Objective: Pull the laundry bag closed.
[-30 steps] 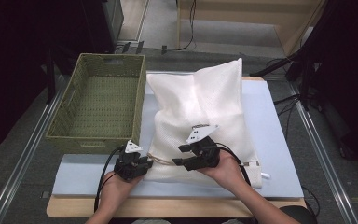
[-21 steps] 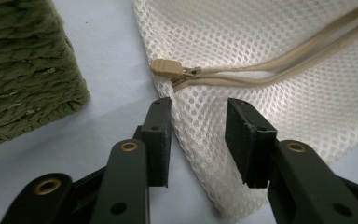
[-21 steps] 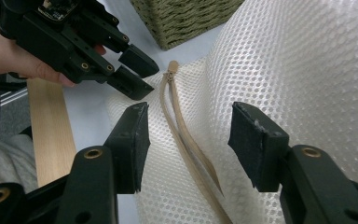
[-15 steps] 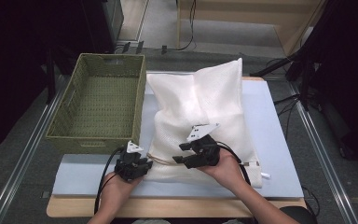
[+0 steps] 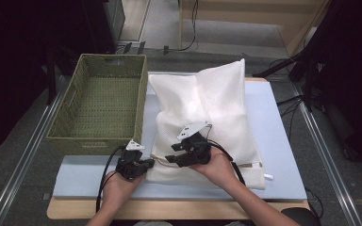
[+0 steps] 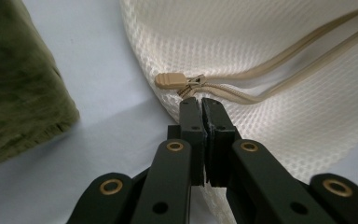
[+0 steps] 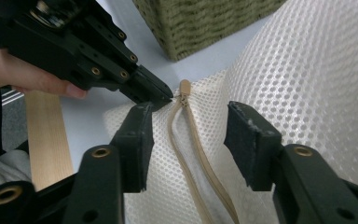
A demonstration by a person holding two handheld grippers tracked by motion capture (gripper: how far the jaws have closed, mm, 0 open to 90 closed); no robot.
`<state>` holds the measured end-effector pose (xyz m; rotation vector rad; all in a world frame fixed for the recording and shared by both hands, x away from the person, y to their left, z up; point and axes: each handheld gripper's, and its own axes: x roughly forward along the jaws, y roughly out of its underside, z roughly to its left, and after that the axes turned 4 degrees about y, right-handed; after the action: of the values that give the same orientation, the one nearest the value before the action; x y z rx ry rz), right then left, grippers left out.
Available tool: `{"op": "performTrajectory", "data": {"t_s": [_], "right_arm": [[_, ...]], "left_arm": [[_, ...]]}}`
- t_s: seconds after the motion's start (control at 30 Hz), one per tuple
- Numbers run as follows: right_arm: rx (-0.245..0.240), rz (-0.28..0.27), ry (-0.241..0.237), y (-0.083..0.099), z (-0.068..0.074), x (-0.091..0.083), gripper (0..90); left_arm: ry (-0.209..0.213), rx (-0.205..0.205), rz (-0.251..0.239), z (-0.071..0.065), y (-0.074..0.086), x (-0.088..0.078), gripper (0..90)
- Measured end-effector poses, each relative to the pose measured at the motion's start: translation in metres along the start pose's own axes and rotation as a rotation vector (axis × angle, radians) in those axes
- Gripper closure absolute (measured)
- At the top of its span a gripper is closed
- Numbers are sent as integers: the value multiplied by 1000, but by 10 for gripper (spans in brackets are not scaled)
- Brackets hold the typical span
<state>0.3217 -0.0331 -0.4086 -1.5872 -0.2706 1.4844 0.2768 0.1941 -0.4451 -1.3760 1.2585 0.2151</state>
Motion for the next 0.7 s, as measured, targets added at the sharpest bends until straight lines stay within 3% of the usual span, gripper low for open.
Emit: {"op": "performTrajectory", "data": {"t_s": [0.17, 0.37, 0.47, 0.7], "right_arm": [[5, -14, -7, -10, -1, -4, 597], [52, -43, -21, -22, -9, -6, 792], [47, -39, -33, -25, -9, -3, 900], [41, -12, -30, -32, -7, 11, 900]], "left_arm": [[14, 20, -93, -5, -8, -25, 889], [21, 59, -122, -17, -9, -34, 890], [34, 62, -143, -21, -8, -38, 891], [45, 73, -171, -27, -9, -44, 893]]}}
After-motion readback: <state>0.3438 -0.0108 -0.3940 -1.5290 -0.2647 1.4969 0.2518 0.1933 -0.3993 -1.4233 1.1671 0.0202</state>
